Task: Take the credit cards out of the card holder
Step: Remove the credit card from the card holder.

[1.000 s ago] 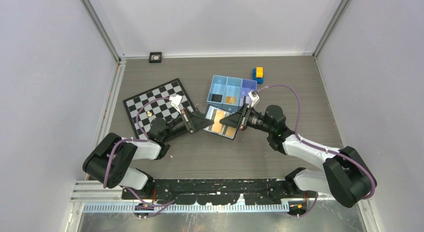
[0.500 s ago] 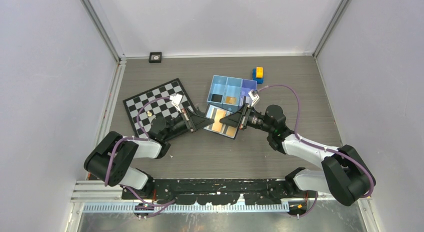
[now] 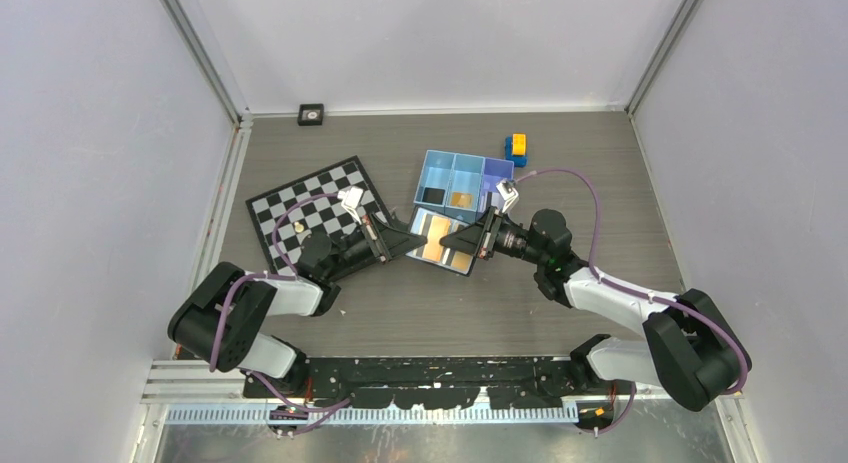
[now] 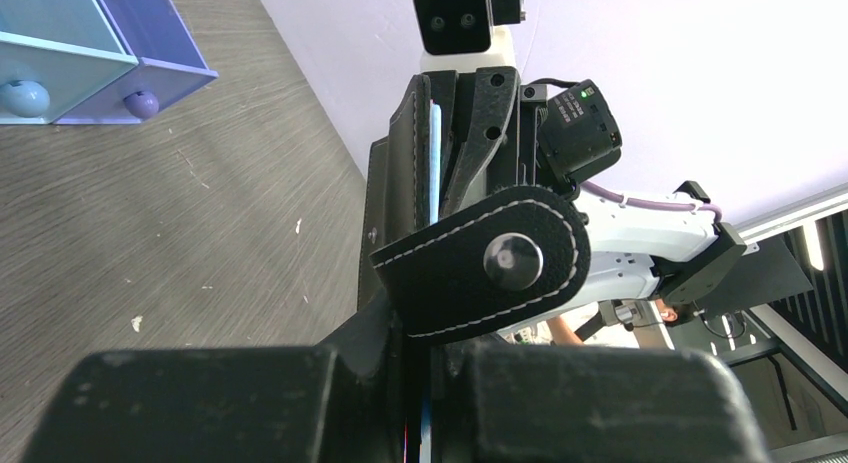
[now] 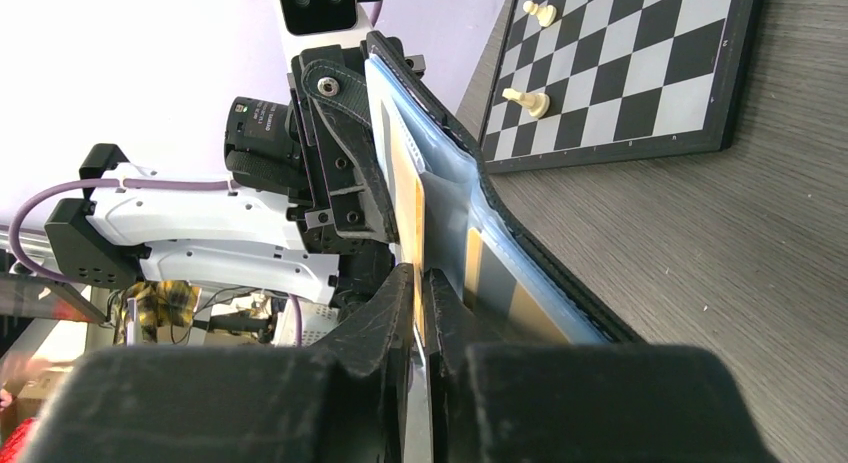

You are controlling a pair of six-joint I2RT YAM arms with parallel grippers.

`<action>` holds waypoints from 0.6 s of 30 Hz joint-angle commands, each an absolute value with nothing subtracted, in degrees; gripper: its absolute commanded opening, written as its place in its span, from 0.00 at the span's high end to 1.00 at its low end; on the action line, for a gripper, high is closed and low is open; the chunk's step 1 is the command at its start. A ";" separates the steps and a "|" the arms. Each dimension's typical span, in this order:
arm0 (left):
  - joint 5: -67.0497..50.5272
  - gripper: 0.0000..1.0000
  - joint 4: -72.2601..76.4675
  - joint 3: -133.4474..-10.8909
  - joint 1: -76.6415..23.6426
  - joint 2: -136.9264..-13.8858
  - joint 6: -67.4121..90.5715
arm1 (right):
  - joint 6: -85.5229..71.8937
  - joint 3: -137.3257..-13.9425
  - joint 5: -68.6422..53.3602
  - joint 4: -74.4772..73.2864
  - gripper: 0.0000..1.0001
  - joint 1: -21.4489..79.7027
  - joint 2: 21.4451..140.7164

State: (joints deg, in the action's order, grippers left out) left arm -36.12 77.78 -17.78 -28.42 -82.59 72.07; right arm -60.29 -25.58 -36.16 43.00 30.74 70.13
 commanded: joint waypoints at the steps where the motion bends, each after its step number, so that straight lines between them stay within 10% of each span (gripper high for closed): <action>1: -36.34 1.00 81.96 -18.45 -28.21 -82.64 72.73 | -59.59 -26.06 -37.26 45.58 0.89 31.07 69.67; 13: -36.21 0.74 82.00 -18.30 -27.97 -82.37 72.92 | -57.62 -26.60 -34.91 40.35 0.99 31.11 68.26; 18: -35.52 0.87 82.00 -17.48 -27.05 -81.96 73.41 | -57.48 -26.72 -34.80 40.06 1.00 31.05 68.48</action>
